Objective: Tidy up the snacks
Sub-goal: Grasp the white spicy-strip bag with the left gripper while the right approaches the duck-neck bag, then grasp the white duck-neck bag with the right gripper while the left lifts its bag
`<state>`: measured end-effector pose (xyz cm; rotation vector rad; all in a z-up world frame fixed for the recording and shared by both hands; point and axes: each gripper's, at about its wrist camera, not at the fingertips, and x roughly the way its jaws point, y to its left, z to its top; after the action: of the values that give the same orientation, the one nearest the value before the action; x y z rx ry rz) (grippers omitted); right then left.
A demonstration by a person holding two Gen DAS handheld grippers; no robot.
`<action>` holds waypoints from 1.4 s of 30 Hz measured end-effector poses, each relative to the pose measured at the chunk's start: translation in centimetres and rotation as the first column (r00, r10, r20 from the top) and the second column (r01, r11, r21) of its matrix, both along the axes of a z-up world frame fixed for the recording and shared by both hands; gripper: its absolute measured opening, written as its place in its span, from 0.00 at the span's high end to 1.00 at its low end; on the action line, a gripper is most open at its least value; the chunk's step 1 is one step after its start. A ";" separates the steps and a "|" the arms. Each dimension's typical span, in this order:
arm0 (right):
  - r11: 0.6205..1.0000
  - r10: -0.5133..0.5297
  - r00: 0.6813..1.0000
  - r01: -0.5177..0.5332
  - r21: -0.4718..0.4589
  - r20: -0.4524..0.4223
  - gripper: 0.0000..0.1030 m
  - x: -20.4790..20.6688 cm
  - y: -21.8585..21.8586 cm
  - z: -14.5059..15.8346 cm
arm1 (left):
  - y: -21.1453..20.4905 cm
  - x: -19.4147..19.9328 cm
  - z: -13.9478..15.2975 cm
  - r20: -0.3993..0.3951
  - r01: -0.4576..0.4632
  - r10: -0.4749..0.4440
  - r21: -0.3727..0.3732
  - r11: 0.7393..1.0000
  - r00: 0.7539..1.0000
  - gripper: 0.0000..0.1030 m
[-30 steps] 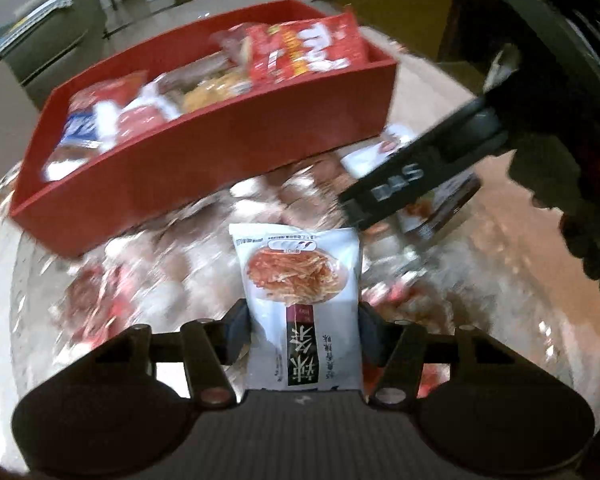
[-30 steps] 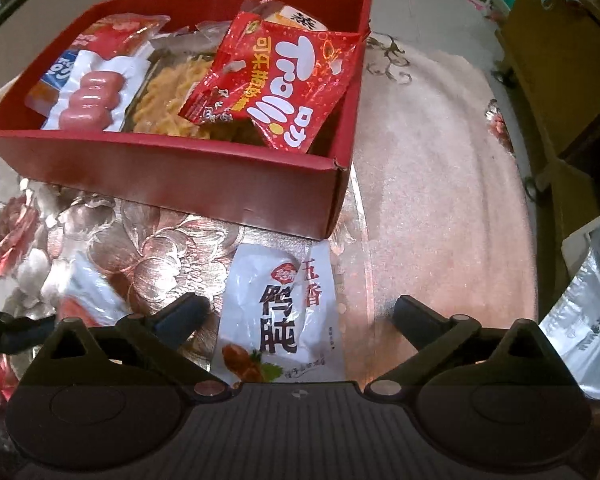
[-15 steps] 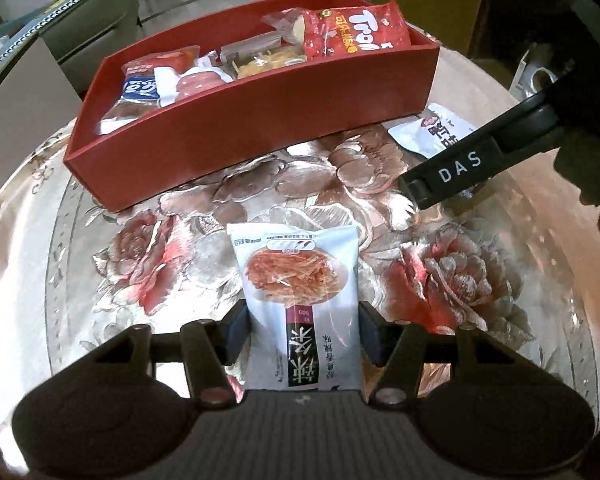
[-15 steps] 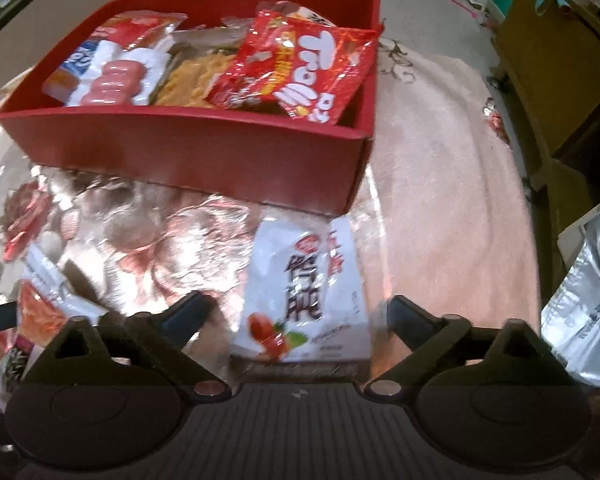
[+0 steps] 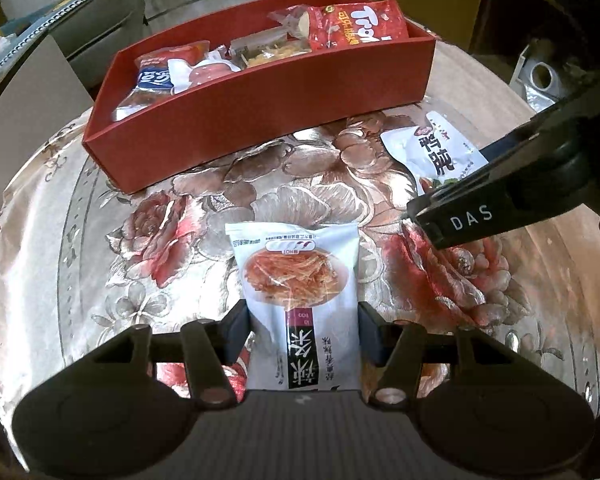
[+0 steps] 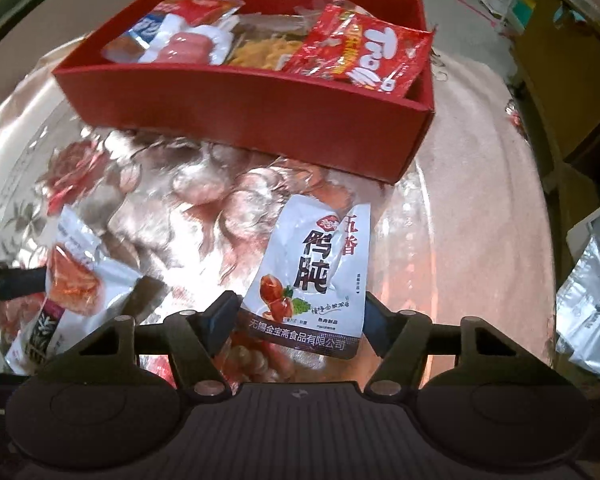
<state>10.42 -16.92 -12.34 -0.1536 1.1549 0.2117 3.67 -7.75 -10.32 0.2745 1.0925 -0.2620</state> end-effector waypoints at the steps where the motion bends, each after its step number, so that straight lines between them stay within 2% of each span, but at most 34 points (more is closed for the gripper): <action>1: 1.000 0.000 1.000 0.000 0.000 0.002 0.30 -0.2 0.1 0.0 | 0.0 0.0 0.0 -0.001 -0.001 0.001 0.002 1.000 1.000 0.51; 5: 1.000 0.008 1.000 -0.008 -0.001 0.001 0.28 -0.4 0.4 0.0 | 0.0 0.2 -0.3 -0.008 -0.008 0.008 0.003 1.000 1.000 0.51; 8: 1.000 0.001 1.000 -0.001 -0.003 -0.004 0.21 0.1 -0.1 -0.2 | -0.1 0.3 -0.4 0.005 -0.005 0.005 0.012 1.000 1.000 0.46; 10: 1.000 -0.022 1.000 0.022 -0.007 -0.015 0.08 1.1 -0.7 -0.6 | -0.2 0.3 -0.5 0.025 -0.007 0.006 0.037 0.999 1.000 0.31; 11: 1.000 -0.028 0.999 0.028 -0.008 -0.016 0.05 1.3 -0.9 -0.7 | -0.1 0.3 -0.6 0.038 -0.012 0.011 0.049 0.999 0.999 0.27; 12: 1.000 -0.021 0.999 0.021 0.000 -0.024 0.00 1.5 -1.1 -1.0 | -0.1 0.4 -0.8 0.045 -0.018 0.015 0.062 0.998 0.999 0.19; 13: 1.000 -0.003 1.000 0.003 -0.003 -0.029 0.00 1.5 -0.9 -1.2 | 0.1 0.4 -0.9 0.051 -0.025 0.022 0.067 0.997 0.998 0.12; 18: 1.000 -0.010 1.000 0.010 0.000 -0.010 0.00 1.2 -1.0 -1.1 | 0.4 0.5 -1.2 0.070 -0.045 0.040 0.074 0.996 0.997 0.03; 22: 1.000 -0.016 1.000 0.016 0.009 0.004 0.00 0.9 -1.2 -1.1 | 0.2 0.2 -1.2 0.088 -0.044 0.037 0.086 0.995 0.995 0.03; 26: 1.000 -0.013 0.999 0.013 0.011 0.032 0.00 0.1 -1.4 -1.3 | 0.6 -0.2 -1.4 0.104 -0.075 0.069 0.056 0.996 0.992 0.03; 33: 0.999 -0.036 0.999 0.036 -0.014 0.015 0.02 0.3 -0.7 -1.0 | 1.4 0.0 -1.5 0.072 -0.140 0.140 0.002 0.990 0.988 0.03; 42: 0.999 -0.044 0.999 0.044 0.007 0.018 0.00 0.3 -0.6 -1.0 | 1.4 -0.4 -1.8 0.082 -0.161 0.161 -0.007 0.987 0.983 0.03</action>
<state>10.71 -17.52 -13.36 -0.1242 1.1386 0.1748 3.30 -6.37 -12.09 0.1936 1.0268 -0.1049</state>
